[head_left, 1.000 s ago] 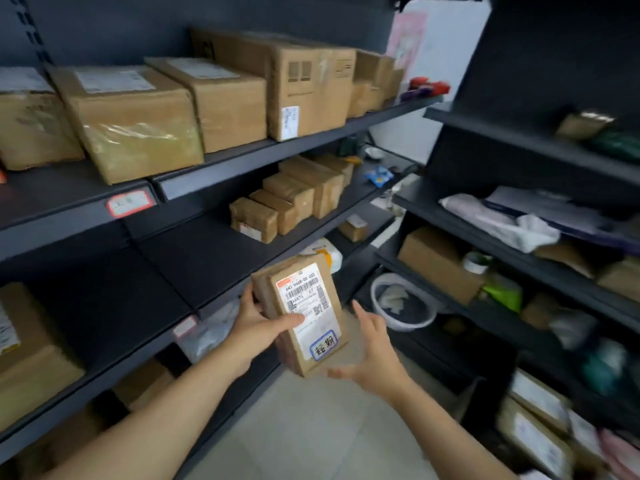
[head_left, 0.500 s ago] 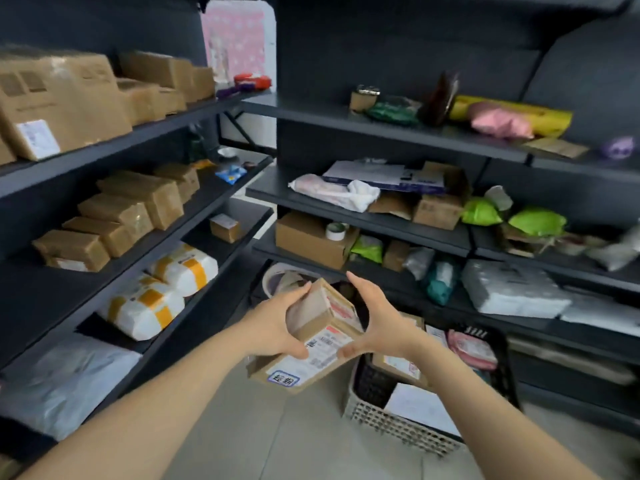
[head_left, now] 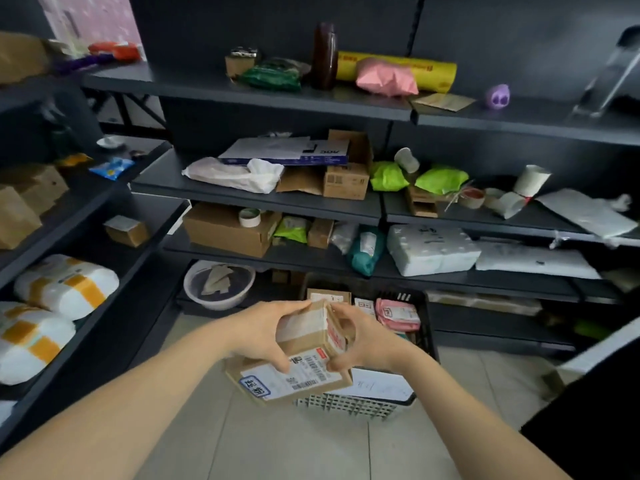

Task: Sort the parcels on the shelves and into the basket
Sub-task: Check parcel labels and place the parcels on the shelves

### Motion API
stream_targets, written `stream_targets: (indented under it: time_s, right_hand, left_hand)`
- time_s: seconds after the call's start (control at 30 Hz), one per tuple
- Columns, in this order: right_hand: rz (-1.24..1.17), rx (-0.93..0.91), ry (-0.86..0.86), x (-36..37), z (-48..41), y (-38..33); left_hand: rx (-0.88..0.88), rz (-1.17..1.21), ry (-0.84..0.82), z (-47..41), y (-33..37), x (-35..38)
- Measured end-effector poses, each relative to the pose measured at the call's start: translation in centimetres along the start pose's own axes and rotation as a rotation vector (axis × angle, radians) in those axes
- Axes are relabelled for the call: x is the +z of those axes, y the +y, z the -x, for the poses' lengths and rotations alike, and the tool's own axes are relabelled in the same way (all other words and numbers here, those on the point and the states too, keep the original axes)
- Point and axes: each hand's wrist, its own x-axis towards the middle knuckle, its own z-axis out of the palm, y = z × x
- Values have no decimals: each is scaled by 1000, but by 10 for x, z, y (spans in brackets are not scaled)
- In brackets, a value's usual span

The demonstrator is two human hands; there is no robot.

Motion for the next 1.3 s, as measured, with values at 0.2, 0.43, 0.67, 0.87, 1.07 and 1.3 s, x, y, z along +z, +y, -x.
stream_targets:
  time_s: [0.2,0.43,0.67,0.87,1.07,1.3]
  right_hand:
    - [-139,93,137,-37,-14,43]
    - [-497,235,377,-106,-76,94]
    - [-714,427,397,-101,-167,163]
    - [-831,620,390,-46,-215,240]
    - [-912,752,330,11,-256,289]
    - [-922,671,436,-6,-292,298]
  left_hand:
    - [91,11,-31,-76,1,-9]
    - [-26,372,236,-195,-34,-32]
    - [-130,436,231,-302,-75,-15]
    - [-262,418,16,-349,-121,50]
    - [-386,366,18,-361,-167,105]
    - [-390,360,86,-365,-186,124]
